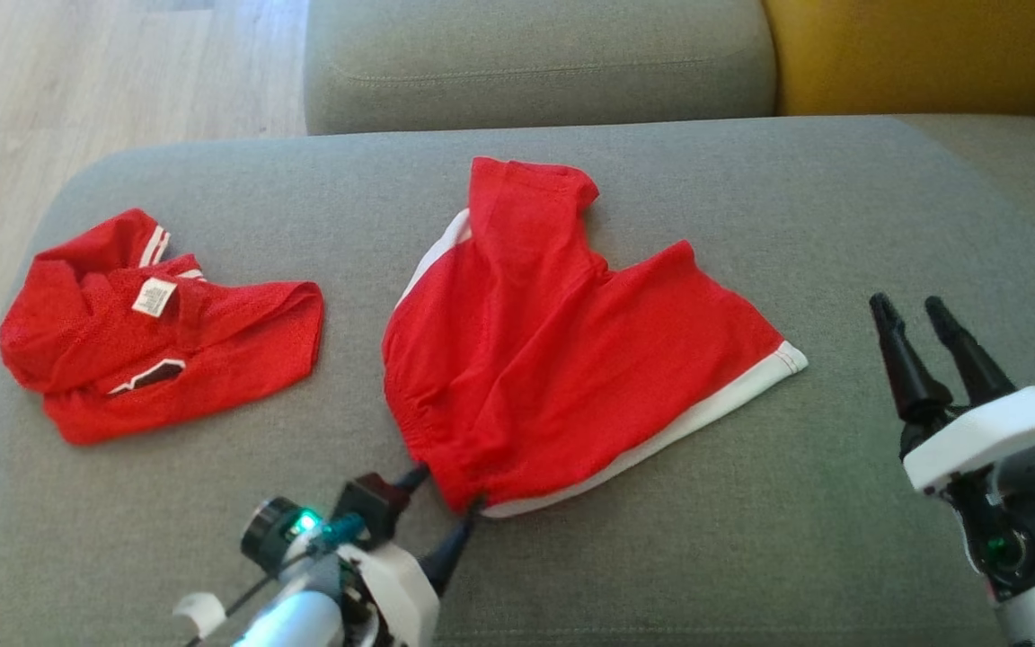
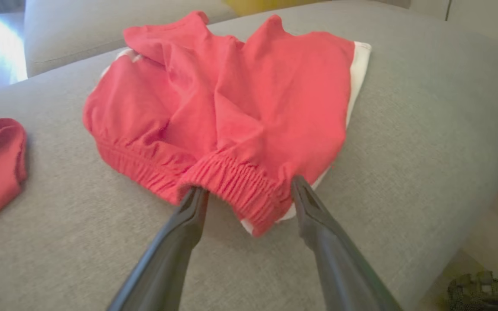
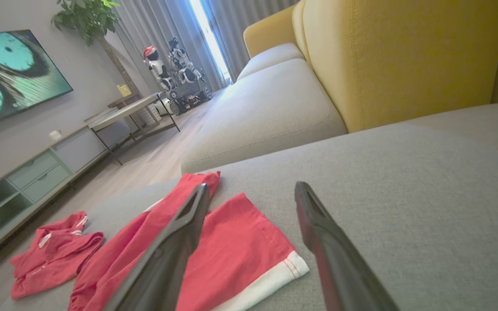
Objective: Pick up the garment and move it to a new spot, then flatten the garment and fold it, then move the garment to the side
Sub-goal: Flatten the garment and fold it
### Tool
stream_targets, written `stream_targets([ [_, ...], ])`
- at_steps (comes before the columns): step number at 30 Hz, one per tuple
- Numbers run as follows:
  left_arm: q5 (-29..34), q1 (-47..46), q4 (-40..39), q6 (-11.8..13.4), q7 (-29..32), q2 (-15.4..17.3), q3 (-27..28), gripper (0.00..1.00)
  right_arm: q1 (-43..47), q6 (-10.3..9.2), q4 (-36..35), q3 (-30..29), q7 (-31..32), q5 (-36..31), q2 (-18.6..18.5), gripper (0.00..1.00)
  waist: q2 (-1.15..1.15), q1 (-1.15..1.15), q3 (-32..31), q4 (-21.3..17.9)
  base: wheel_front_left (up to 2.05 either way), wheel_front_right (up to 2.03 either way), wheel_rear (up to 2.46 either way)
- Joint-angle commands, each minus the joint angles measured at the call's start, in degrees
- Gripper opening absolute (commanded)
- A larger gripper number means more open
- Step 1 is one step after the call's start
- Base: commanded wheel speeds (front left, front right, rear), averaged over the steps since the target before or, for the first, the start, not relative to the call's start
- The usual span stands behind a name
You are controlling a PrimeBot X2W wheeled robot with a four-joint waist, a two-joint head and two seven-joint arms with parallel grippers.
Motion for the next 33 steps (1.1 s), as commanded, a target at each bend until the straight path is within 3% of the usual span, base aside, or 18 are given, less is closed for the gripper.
stream_targets([
  [1,-0.6,-1.8,-1.9,0.6,-0.7,1.3,3.1,1.00,-1.4,-0.04,-2.4,0.1,-0.9,-0.6,-0.3,1.00,0.00,0.00,-0.1,0.3,0.00,0.00,0.00],
  [9,-4.9,2.4,-13.8,5.5,-0.7,2.6,15.5,1.00,0.6,-0.04,-4.4,-2.7,-4.4,-3.8,1.1,1.00,0.00,0.00,-0.6,2.7,0.00,0.00,0.00],
  [12,-5.7,5.5,-20.0,7.2,-0.7,1.2,21.7,1.00,1.8,-0.04,-5.2,-3.4,-6.0,-5.3,1.8,1.00,0.00,0.00,-1.0,3.7,0.00,0.00,0.00],
  [17,-4.7,11.5,-26.7,8.0,-0.7,-3.1,29.4,1.00,4.3,-0.04,-6.3,-3.5,-8.6,-8.7,2.7,1.00,0.00,0.00,-1.6,4.7,0.00,0.00,0.00],
  [21,-2.6,15.9,-29.0,6.9,-0.7,-6.6,33.1,1.00,5.9,-0.04,-6.2,-3.4,-10.0,-10.6,3.9,1.00,0.00,0.00,-1.7,4.8,0.00,0.00,0.00],
  [26,0.1,18.1,-27.6,4.5,-0.7,-8.4,33.7,1.00,6.5,-0.04,-6.0,-3.2,-10.3,-11.6,4.9,1.00,0.00,0.00,-1.4,4.6,0.00,0.00,0.00],
  [33,3.1,17.8,-18.2,-0.5,-0.7,-8.5,28.2,1.00,5.4,-0.04,-6.0,-2.9,-10.0,-11.9,5.2,1.00,0.00,0.00,-1.0,3.0,0.00,0.00,0.00],
])
